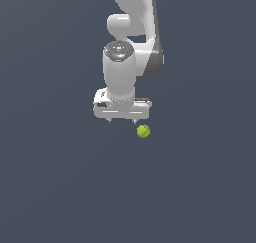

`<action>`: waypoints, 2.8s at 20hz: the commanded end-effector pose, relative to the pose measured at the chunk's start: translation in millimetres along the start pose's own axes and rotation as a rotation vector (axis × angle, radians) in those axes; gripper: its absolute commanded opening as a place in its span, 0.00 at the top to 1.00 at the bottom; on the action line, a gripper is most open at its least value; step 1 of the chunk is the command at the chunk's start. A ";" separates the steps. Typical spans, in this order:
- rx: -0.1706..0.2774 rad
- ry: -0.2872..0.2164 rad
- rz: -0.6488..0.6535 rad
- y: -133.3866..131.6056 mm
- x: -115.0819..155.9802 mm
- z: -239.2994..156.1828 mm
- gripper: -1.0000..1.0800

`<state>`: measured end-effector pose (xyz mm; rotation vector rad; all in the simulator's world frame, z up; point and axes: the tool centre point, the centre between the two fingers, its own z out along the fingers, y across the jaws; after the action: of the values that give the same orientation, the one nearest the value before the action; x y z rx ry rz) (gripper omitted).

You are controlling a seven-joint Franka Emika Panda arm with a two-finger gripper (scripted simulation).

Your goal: Pick up the object and move it to a goal position.

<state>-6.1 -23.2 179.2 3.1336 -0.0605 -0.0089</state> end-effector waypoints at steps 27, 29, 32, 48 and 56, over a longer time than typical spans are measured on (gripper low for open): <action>0.002 -0.030 0.078 -17.2 -13.6 30.5 0.04; 0.002 -0.027 0.108 -24.0 -15.2 35.0 0.04; 0.003 -0.023 0.161 -35.6 -18.3 42.8 0.04; 0.007 -0.001 0.431 -91.1 -39.3 80.4 0.04; 0.009 0.003 0.480 -100.3 -44.0 86.9 0.04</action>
<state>-46.3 77.2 92.5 3.0392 -0.7947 -0.0017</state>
